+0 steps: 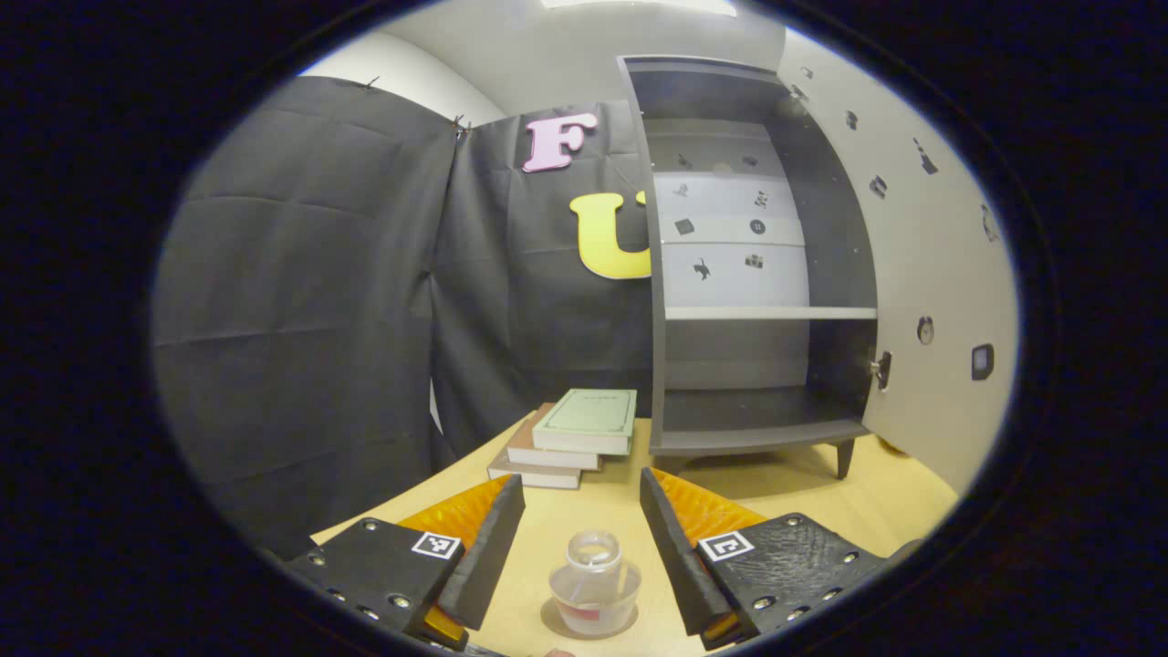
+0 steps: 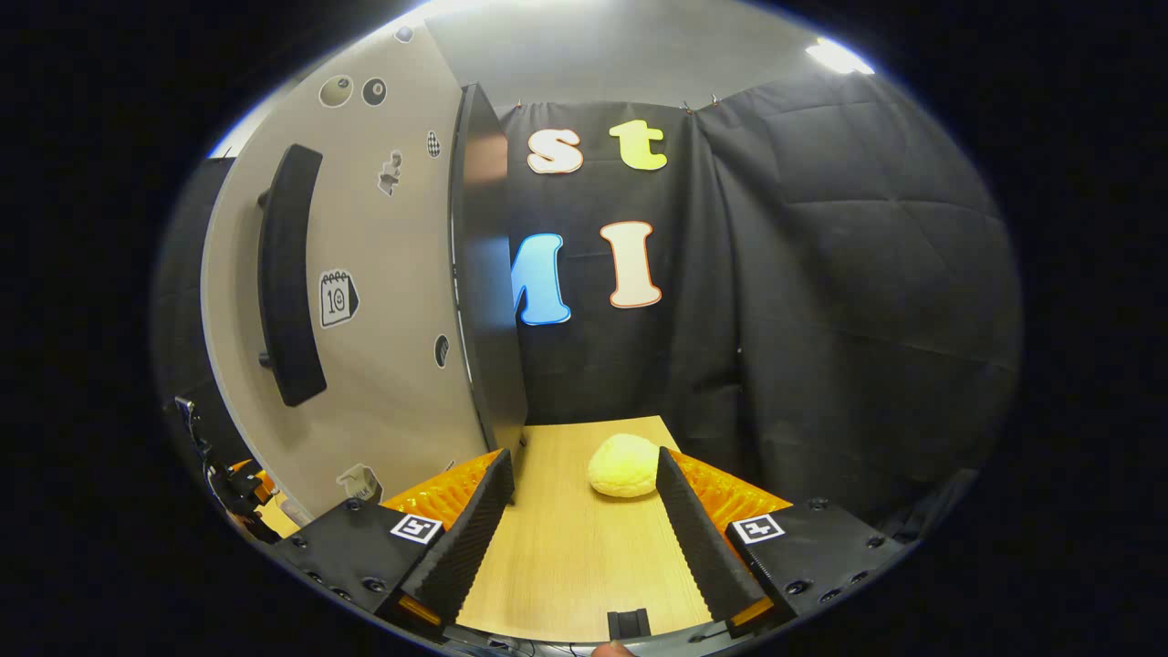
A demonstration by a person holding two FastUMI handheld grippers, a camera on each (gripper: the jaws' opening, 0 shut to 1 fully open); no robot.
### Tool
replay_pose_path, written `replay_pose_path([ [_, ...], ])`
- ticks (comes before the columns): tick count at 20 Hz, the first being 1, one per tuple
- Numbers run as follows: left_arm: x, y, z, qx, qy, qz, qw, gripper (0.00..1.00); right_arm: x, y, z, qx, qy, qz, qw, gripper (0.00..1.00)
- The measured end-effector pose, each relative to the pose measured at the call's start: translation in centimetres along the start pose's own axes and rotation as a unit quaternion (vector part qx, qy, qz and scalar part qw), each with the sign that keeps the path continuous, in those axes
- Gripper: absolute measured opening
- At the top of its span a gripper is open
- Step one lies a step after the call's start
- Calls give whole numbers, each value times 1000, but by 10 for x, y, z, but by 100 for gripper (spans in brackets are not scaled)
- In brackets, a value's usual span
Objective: Open the cabinet door with the right hand, grasp the bottle in the cabinet with the left hand and place it on the coaster, then close the cabinet door with the right hand.
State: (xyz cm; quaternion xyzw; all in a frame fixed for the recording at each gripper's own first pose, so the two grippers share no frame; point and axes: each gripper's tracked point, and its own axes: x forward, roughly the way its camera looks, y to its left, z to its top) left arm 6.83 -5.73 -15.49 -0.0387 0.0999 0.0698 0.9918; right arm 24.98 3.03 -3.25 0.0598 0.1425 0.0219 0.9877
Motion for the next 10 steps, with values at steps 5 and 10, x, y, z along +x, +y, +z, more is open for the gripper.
replay_pose_path([
  [5, -12, -2, 71, 14, -13, -5, 1000, 79, -1, 1, 26, 21, -26, 14, 999, 93],
  [10, -25, -16, 119, 20, -15, -32, 999, 77, -4, 10, 54, 27, -39, 23, 999, 93],
])
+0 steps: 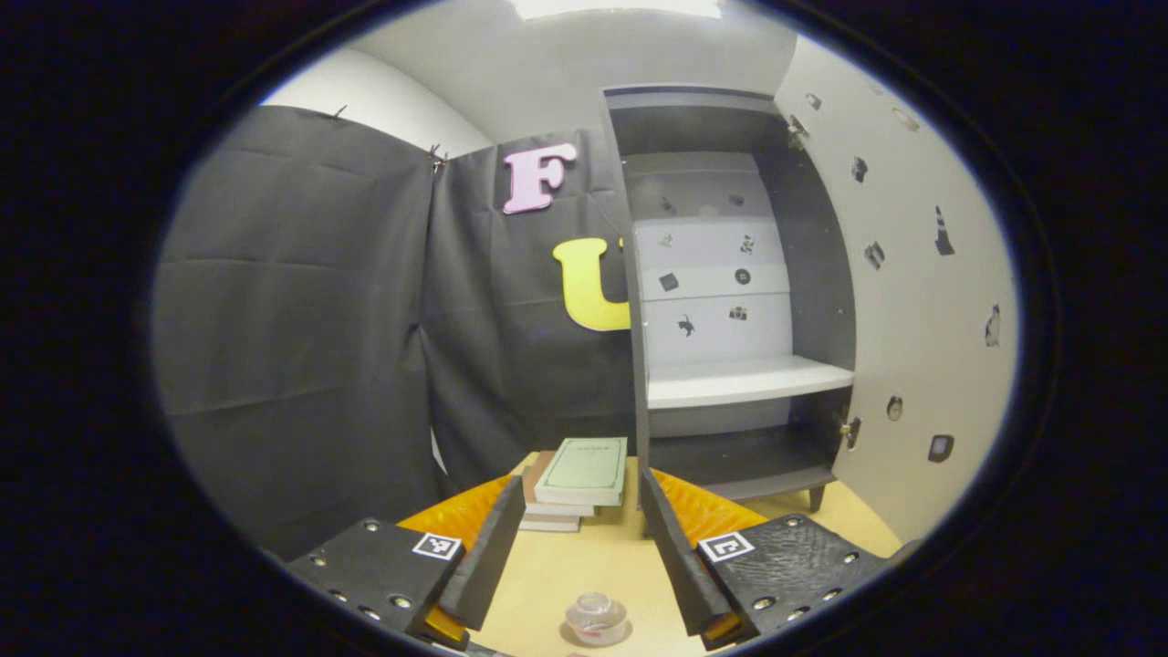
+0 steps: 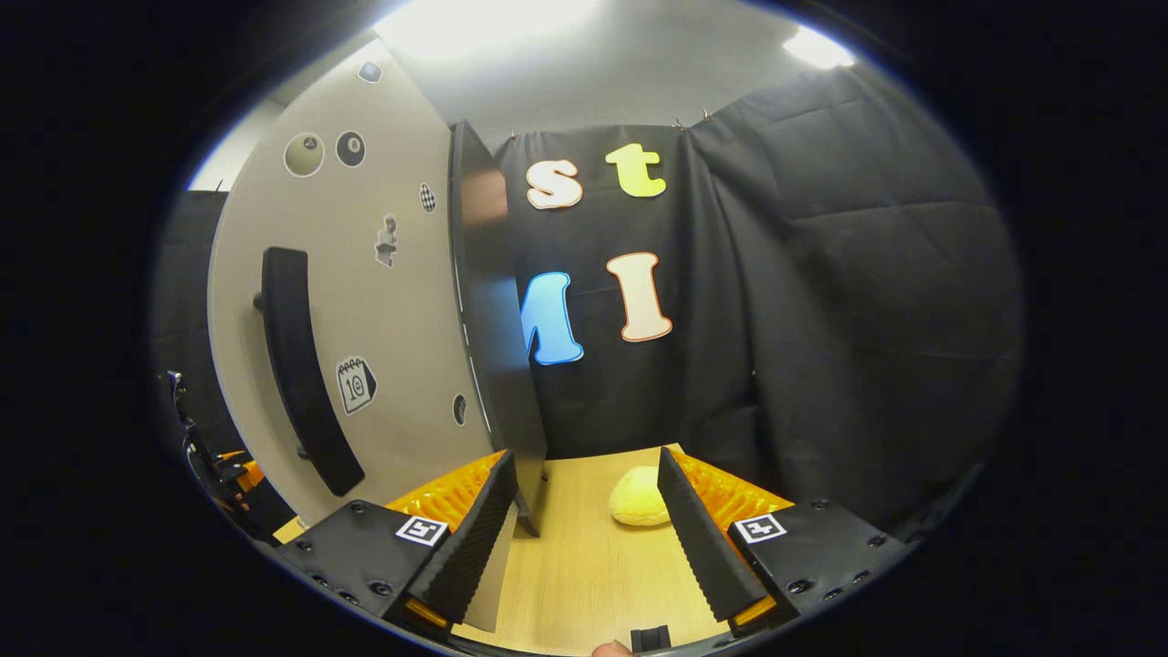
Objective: Open the cabinet door with the right hand, grasp the bottle in the cabinet with the left hand and place it on the coaster, then close the cabinet door with the right hand.
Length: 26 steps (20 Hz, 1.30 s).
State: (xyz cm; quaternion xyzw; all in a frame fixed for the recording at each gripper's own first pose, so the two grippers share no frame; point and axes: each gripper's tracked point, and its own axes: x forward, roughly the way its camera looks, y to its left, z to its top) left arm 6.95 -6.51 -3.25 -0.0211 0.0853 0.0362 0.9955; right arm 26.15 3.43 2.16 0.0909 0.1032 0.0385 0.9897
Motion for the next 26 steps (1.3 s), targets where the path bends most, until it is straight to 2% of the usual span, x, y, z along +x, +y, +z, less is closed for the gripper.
replay_pose_path([
  [3, -7, -4, 16, -26, -8, -26, 999, 77, -5, 20, 13, -9, 0, 14, 1000, 93],
  [4, -10, -2, 18, -27, -8, -32, 999, 77, -7, 26, 20, -15, -6, 16, 1000, 98],
  [5, -11, 1, 20, -23, -10, -35, 999, 79, -9, 33, 26, -21, -15, 17, 1000, 98],
  [6, -11, 5, 22, -17, -12, -39, 999, 76, -10, 39, 32, -26, -23, 16, 999, 98],
  [8, -10, 13, 23, -4, -14, -43, 999, 76, -12, 52, 39, -33, -29, 16, 999, 98],
  [9, -9, 16, 22, -2, -15, -48, 999, 79, -12, 59, 39, -37, -30, 15, 999, 98],
  [11, -7, 24, 21, -1, -16, -54, 998, 82, -14, 59, 42, -52, -35, -8, 998, 96],
  [12, -6, 29, 21, -1, -14, -55, 998, 82, -15, 59, 42, -58, -35, -18, 998, 91],
  [14, -2, 39, 18, -3, -12, -58, 998, 79, -17, 60, 44, -63, -39, -36, 997, 91],
  [15, 0, 43, 16, -5, -10, -59, 998, 77, -18, 62, 43, -62, -38, -43, 996, 95],
  [16, 3, 47, 16, -8, -9, -61, 998, 76, -18, 64, 42, -61, -39, -47, 996, 95],
  [17, 4, 50, 13, -9, -8, -64, 998, 82, -18, 66, 42, -58, -38, -51, 996, 90],
  [18, 5, 52, 10, -9, -3, -65, 998, 77, -18, 68, 42, -55, -37, -53, 996, 90],
  [19, 8, 56, 8, -8, -1, -67, 998, 76, -17, 71, 41, -54, -36, -53, 996, 90],
  [20, 11, 59, 6, -6, 1, -68, 998, 79, -16, 75, 41, -53, -35, -54, 997, 95],
  [21, 12, 63, 2, -5, 3, -70, 998, 79, -16, 79, 40, -54, -35, -53, 997, 90],
  [22, 12, 68, 0, -6, 4, -70, 997, 76, -17, 85, 40, -56, -34, -51, 997, 95],
  [23, 12, 72, -1, -7, 5, -71, 997, 79, -20, 92, 39, -59, -34, -49, 996, 95],
  [26, 16, 82, -2, -11, 4, -77, 997, 77, -23, 116, 36, -68, -32, -36, 997, 95],
])
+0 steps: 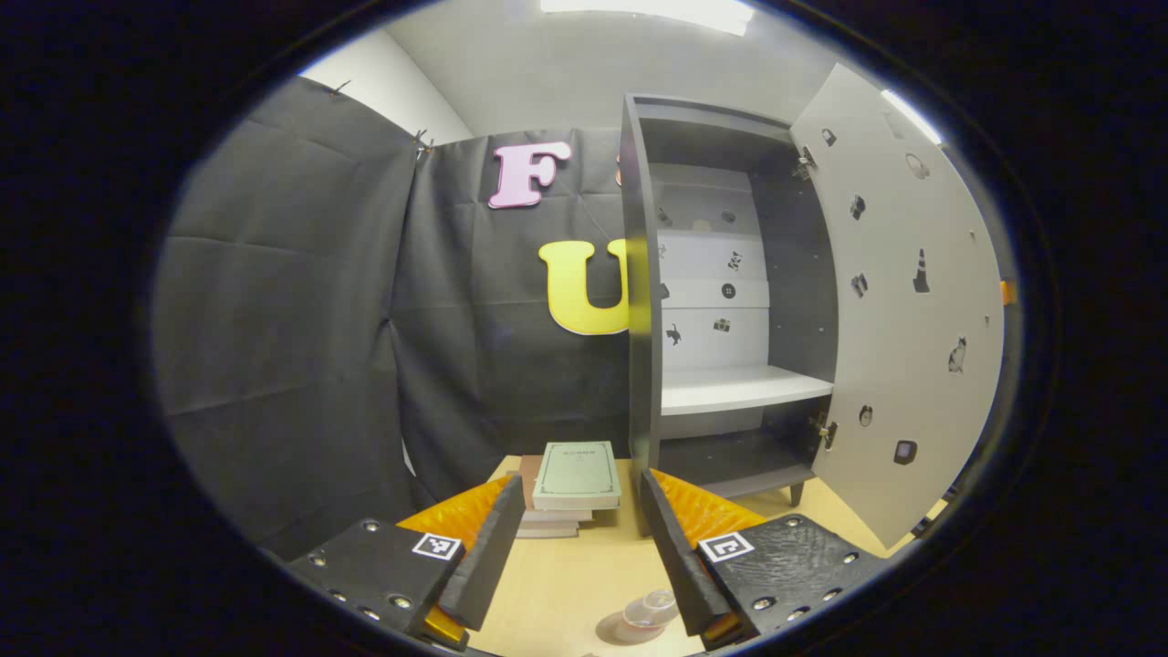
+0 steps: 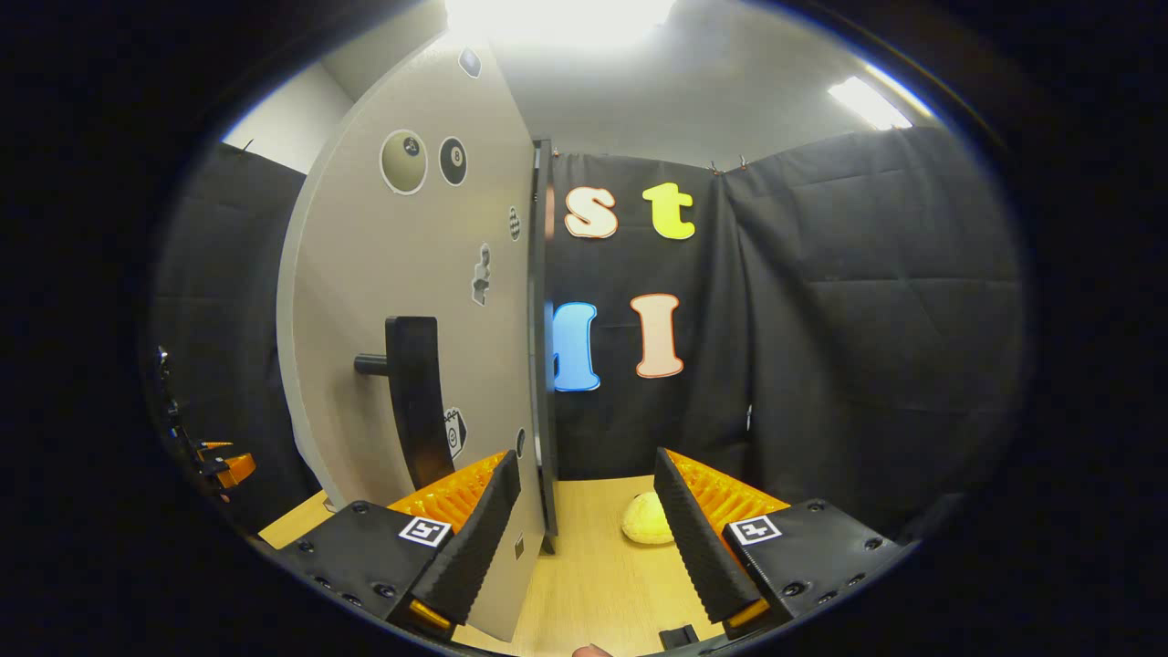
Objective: Open the cabinet door with the right hand, grasp the bottle in the cabinet with the left hand and place it on the coaster, then close the cabinet door with the right hand.
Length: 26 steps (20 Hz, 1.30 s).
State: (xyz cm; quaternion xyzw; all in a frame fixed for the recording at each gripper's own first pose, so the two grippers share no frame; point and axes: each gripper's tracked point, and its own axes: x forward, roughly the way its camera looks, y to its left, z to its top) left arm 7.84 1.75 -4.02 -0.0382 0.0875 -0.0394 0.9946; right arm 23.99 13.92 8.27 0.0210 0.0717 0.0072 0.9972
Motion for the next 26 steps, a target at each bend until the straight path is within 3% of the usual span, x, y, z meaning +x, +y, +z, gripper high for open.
replay_pose_path([
  [5, 3, 20, -2, 2, 0, 0, 1000, 77, -1, 35, 1, -2, 1, 16, 1000, 90],
  [6, 3, 25, -2, 0, -1, 0, 1000, 77, -1, 40, 1, -4, 1, 18, 1000, 95],
  [16, 1, 65, -9, -5, 1, 6, 1000, 77, 7, 87, 5, -10, -3, 29, 1000, 95],
  [17, 0, 69, -11, -4, 1, 8, 1000, 77, 9, 93, 5, -13, -4, 31, 999, 90],
  [19, 0, 76, -12, 0, 1, 12, 1000, 77, 12, 104, 5, -17, -5, 35, 999, 95],
  [20, -1, 80, -12, 0, 0, 13, 1000, 77, 13, 110, 6, -17, -5, 39, 999, 91],
  [23, -7, 92, -13, -3, -2, 18, 1000, 77, 21, 121, 7, -17, -4, 53, 998, 90],
  [24, -8, 97, -14, -3, -2, 20, 1000, 77, 25, 127, 7, -18, -3, 59, 998, 95],
  [26, -13, 107, -14, -5, -3, 27, 1000, 77, 37, 146, 7, -22, -4, 71, 997, 91],
])
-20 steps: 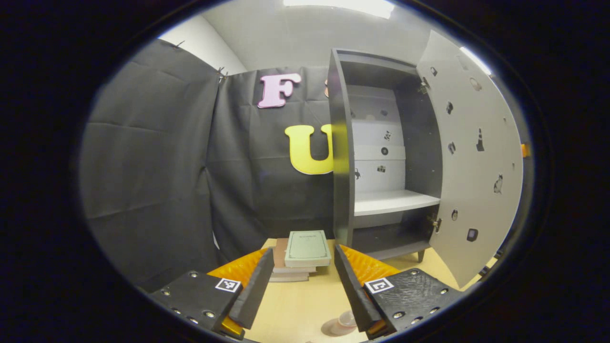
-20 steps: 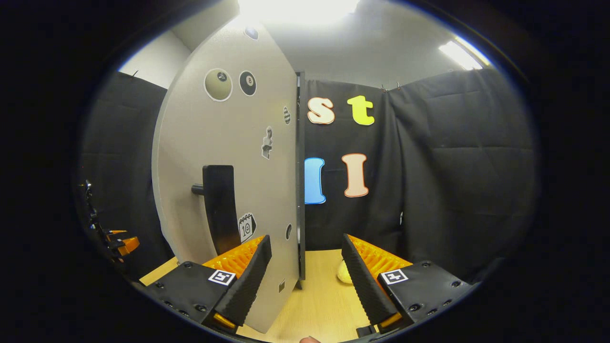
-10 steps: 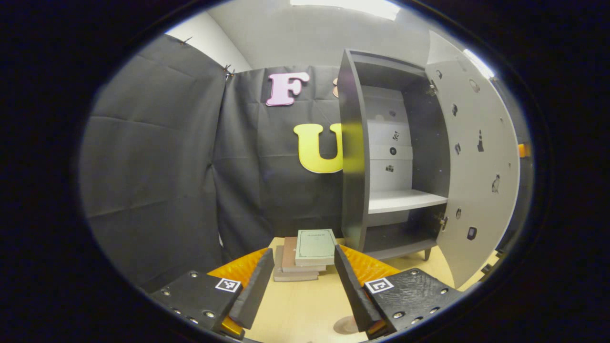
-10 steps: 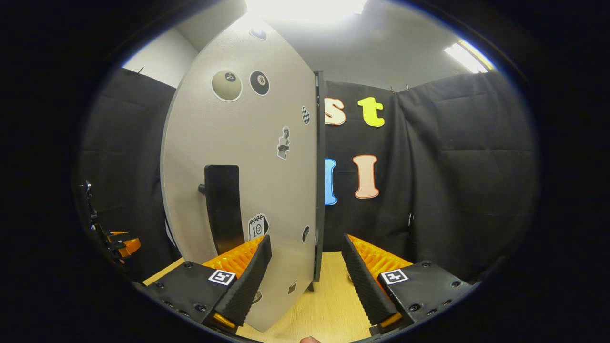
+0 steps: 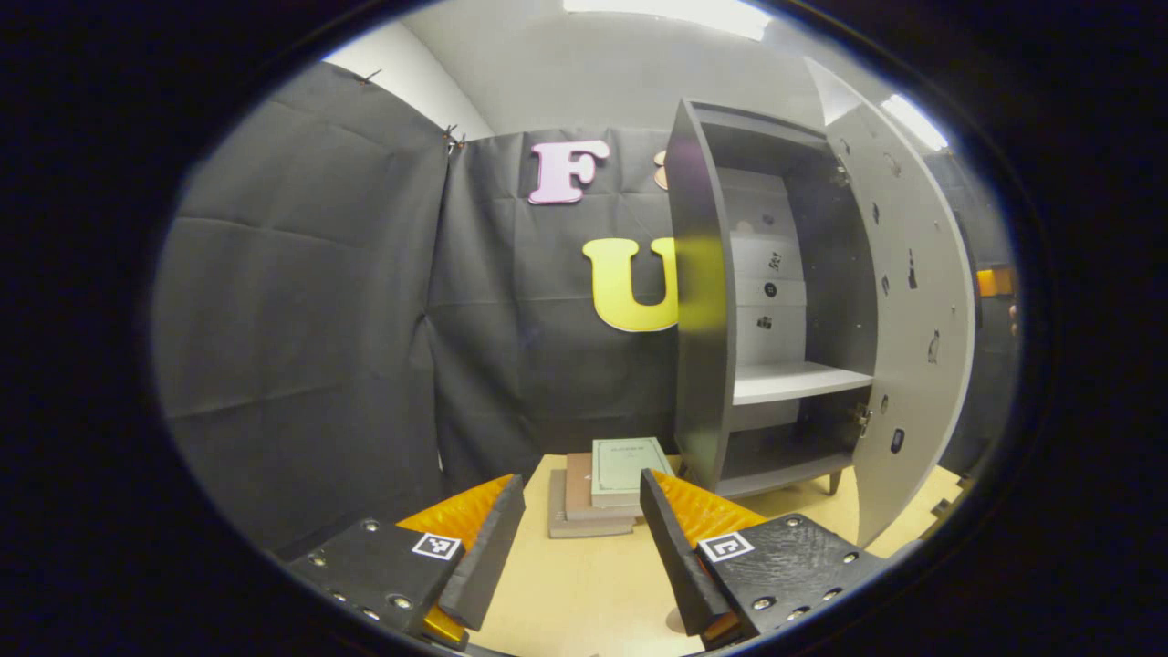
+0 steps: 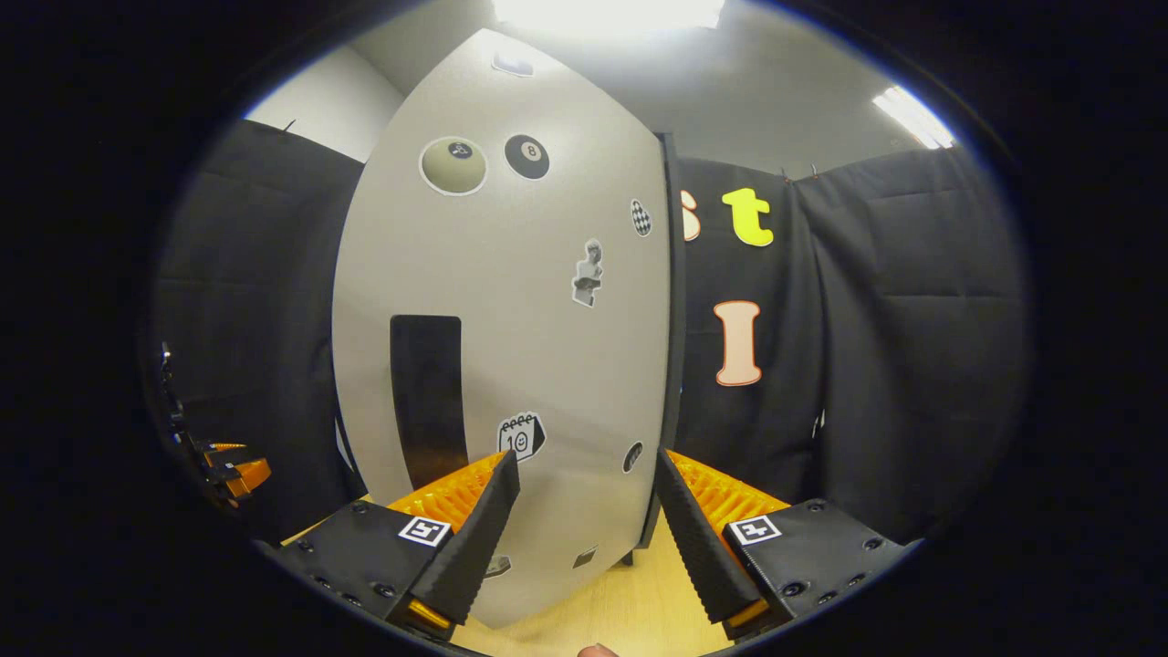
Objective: Open the cabinet door with the right hand, grasp the bottle in the cabinet with the left hand and place it on the coaster, then close the cabinet door with the right hand.
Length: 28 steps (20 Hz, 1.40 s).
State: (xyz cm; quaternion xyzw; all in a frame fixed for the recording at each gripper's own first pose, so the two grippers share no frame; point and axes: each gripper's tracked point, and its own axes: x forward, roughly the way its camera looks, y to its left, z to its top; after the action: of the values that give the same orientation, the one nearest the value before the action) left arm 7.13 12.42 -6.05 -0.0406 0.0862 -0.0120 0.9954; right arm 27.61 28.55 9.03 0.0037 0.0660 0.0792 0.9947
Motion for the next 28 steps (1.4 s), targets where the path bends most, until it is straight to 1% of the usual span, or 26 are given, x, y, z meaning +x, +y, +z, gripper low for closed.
replay_pose_path([
  [2, -4, 13, -3, -1, 1, 10, 1000, 76, 7, 22, 3, -4, -2, 14, 1000, 91],
  [3, -6, 20, -4, 0, 2, 15, 1000, 76, 13, 32, 1, -5, -2, 22, 1000, 95],
  [4, -8, 27, -6, 0, 3, 21, 1000, 76, 18, 40, 1, -8, -2, 26, 1000, 91],
  [6, -16, 42, -11, 0, 8, 33, 999, 79, 35, 55, 1, -17, -2, 35, 999, 91],
  [7, -19, 49, -14, 0, 10, 40, 999, 80, 43, 60, -1, -22, -1, 38, 999, 95],
  [8, -23, 57, -15, 0, 11, 47, 999, 77, 50, 63, -1, -27, -2, 40, 999, 91],
  [9, -27, 64, -17, -1, 12, 54, 998, 79, 54, 67, -1, -30, -5, 42, 999, 91],
  [10, -29, 72, -18, -2, 14, 61, 998, 80, 60, 70, 0, -33, -8, 44, 998, 90],
  [11, -32, 78, -20, -3, 15, 68, 998, 79, 67, 74, 0, -36, -8, 45, 998, 95],
  [12, -36, 86, -21, -4, 16, 77, 997, 79, 73, 76, 1, -38, -9, 46, 998, 95],
  [13, -41, 93, -21, -6, 15, 83, 996, 79, 81, 78, 3, -40, -9, 45, 998, 91],
  [14, -45, 99, -20, -9, 14, 89, 996, 77, 84, 80, 4, -41, -11, 44, 998, 91],
  [17, -55, 114, -22, -13, 13, 104, 994, 77, 86, 84, 8, -34, -14, 42, 998, 90],
  [19, -59, 120, -25, -11, 15, 112, 994, 76, 93, 89, 8, -31, -10, 41, 999, 90],
  [20, -60, 120, -26, -10, 17, 114, 993, 77, 96, 90, 8, -27, -9, 40, 999, 95],
  [21, -62, 121, -27, -9, 18, 116, 993, 77, 101, 92, 7, -25, -7, 39, 999, 91],
  [22, -64, 120, -27, -9, 19, 116, 993, 77, 104, 92, 7, -20, -7, 38, 999, 94],
  [23, -65, 119, -28, -9, 19, 116, 993, 77, 108, 94, 6, -16, -7, 37, 999, 90],
  [24, -65, 118, -28, -11, 18, 115, 993, 77, 111, 94, 6, -13, -6, 37, 999, 94],
  [25, -67, 115, -27, -13, 17, 114, 993, 77, 112, 95, 6, -9, -6, 38, 999, 90],
  [26, -68, 111, -26, -16, 16, 113, 993, 77, 113, 96, 5, -4, -5, 40, 999, 94],
  [28, -71, 102, -21, -20, 11, 113, 993, 77, 115, 97, 5, 6, -4, 45, 999, 95],
])
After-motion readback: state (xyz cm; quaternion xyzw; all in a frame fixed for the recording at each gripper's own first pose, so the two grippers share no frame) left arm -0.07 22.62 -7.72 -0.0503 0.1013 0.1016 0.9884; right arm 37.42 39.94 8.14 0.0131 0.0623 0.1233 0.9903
